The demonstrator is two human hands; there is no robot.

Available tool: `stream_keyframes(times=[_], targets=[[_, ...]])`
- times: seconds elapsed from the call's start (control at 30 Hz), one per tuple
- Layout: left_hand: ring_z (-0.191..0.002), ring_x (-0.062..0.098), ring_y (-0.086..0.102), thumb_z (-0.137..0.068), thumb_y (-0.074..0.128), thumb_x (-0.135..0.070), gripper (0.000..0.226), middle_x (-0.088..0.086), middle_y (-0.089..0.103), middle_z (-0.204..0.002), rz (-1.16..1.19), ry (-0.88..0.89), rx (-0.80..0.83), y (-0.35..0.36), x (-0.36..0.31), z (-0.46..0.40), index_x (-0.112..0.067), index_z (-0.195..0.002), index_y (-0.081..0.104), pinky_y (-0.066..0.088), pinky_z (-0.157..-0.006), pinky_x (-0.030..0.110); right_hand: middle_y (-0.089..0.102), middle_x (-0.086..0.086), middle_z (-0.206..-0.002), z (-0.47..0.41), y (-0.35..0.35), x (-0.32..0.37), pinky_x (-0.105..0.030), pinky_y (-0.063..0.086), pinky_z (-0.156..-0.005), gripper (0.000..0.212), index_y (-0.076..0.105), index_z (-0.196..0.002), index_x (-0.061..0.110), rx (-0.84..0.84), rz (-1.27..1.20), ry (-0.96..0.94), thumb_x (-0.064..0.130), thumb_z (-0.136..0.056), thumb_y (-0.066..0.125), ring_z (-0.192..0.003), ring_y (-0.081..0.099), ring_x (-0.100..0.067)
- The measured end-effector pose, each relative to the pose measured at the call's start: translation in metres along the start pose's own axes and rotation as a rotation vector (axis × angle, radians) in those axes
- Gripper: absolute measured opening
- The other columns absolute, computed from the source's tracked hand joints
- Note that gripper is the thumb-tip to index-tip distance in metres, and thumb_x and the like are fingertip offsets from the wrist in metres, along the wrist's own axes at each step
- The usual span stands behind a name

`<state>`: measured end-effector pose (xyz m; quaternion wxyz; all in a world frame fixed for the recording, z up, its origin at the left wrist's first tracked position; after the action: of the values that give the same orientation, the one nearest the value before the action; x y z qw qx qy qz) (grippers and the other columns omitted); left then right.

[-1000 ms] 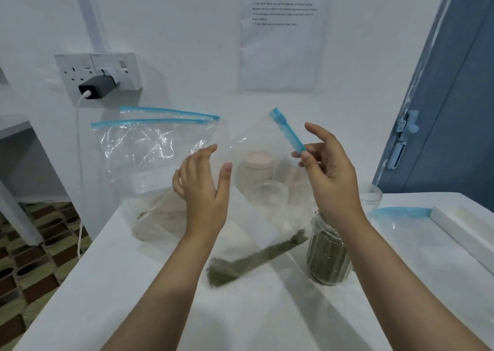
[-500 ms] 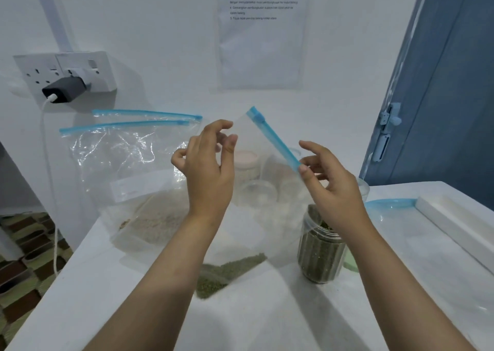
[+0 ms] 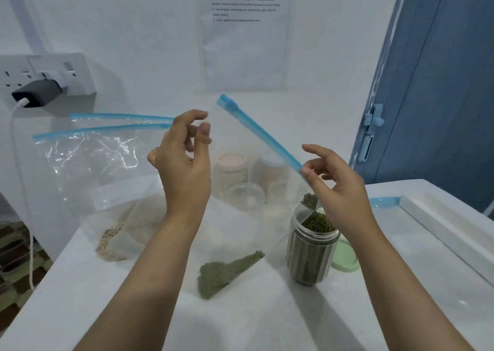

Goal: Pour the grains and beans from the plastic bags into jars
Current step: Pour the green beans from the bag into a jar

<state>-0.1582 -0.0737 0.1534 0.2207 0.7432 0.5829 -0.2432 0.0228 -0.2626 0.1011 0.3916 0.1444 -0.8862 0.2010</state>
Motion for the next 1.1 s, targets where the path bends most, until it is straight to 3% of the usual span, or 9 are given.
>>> stream_keyframes(times=[0.07,0.13,0.27,0.43,0.53,0.63,0.77,0.87,1.1], targets=[[-0.080,0.013,0.061,-0.099,0.052,-0.040,0.016,-0.024,0.059,-0.080,0.002,-0.009,-0.004,-0.001,0.002,0.002,-0.056,-0.100,0.054,0.040,-0.094,0.066,0.067,0.010,-0.094,0.002,-0.001,-0.004,-0.005,0.045,-0.070,0.034,0.061,-0.130,0.025,0.017,0.008,0.028,0.015,-0.097,0.063,-0.086,0.058,-0.001],[-0.079,0.010,0.060,-0.100,0.053,-0.039,0.014,-0.023,0.059,-0.079,0.009,-0.025,-0.007,-0.002,0.007,0.003,-0.053,-0.101,0.055,0.040,-0.097,0.064,0.068,0.013,-0.100,0.008,-0.003,-0.015,-0.005,0.045,-0.069,0.036,0.058,-0.132,0.031,0.025,0.050,0.065,0.018,-0.098,0.063,-0.094,0.060,-0.002],[-0.078,0.014,0.058,-0.100,0.056,-0.031,0.010,-0.018,0.057,-0.074,0.044,-0.024,-0.031,-0.006,0.015,0.003,-0.039,-0.104,0.059,0.046,-0.092,0.037,0.066,0.020,-0.114,0.020,-0.014,-0.037,-0.002,0.042,-0.075,0.041,0.052,-0.135,0.041,0.019,0.094,0.139,0.022,-0.099,0.059,-0.107,0.059,-0.001],[-0.077,0.008,0.056,-0.101,0.056,-0.030,0.008,-0.013,0.055,-0.075,0.050,-0.008,-0.021,-0.005,0.015,0.003,-0.034,-0.106,0.060,0.044,-0.084,0.023,0.065,0.022,-0.112,0.031,-0.012,-0.050,-0.005,0.046,-0.078,0.045,0.052,-0.130,0.046,0.050,0.045,0.195,0.016,-0.098,0.061,-0.103,0.060,0.005],[-0.076,0.006,0.055,-0.101,0.056,-0.029,0.010,-0.012,0.055,-0.075,0.042,0.001,-0.026,-0.004,0.015,0.002,-0.039,-0.104,0.058,0.044,-0.086,0.025,0.066,0.021,-0.104,0.032,-0.012,-0.056,-0.015,0.053,-0.081,0.047,0.055,-0.125,0.046,0.002,0.012,0.209,0.009,-0.098,0.061,-0.098,0.065,-0.001],[-0.078,0.016,0.056,-0.100,0.056,-0.029,0.014,-0.013,0.055,-0.074,0.035,0.003,-0.022,-0.003,0.015,0.002,-0.044,-0.103,0.057,0.044,-0.087,0.027,0.068,0.017,-0.100,0.032,-0.018,-0.060,-0.027,0.056,-0.086,0.046,0.059,-0.126,0.037,-0.048,-0.025,0.212,0.002,-0.097,0.059,-0.094,0.067,-0.007],[-0.080,0.020,0.057,-0.100,0.056,-0.029,0.010,-0.018,0.057,-0.073,0.031,0.015,-0.020,-0.003,0.019,0.001,-0.036,-0.106,0.058,0.043,-0.083,0.020,0.069,0.014,-0.098,0.034,-0.022,-0.064,-0.036,0.055,-0.094,0.046,0.060,-0.125,0.034,-0.100,-0.061,0.211,-0.001,-0.095,0.061,-0.096,0.068,-0.010],[-0.080,0.018,0.057,-0.100,0.055,-0.029,0.009,-0.024,0.057,-0.074,0.030,0.004,-0.039,-0.008,0.024,-0.002,-0.033,-0.108,0.059,0.043,-0.081,0.016,0.071,0.012,-0.097,0.030,-0.023,-0.059,-0.034,0.055,-0.094,0.045,0.060,-0.126,0.033,-0.132,-0.099,0.193,0.001,-0.095,0.063,-0.096,0.068,-0.010],[-0.081,0.005,0.057,-0.101,0.055,-0.027,0.009,-0.014,0.054,-0.082,0.030,-0.079,-0.196,-0.058,0.049,-0.012,-0.025,-0.109,0.059,0.041,-0.082,0.013,0.073,-0.001,-0.097,0.002,0.010,-0.025,-0.025,0.054,-0.090,0.043,0.060,-0.127,0.026,-0.122,-0.313,0.104,0.000,-0.094,0.064,-0.099,0.068,-0.016]])
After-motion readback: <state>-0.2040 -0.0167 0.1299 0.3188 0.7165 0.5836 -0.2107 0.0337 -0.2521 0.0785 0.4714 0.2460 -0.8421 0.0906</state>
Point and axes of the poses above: each hand's wrist, its own z-axis away from the middle knuckle, its own y-axis out of the palm, x = y × z, the point moved 8 cm from there along -z, towards the middle knuckle
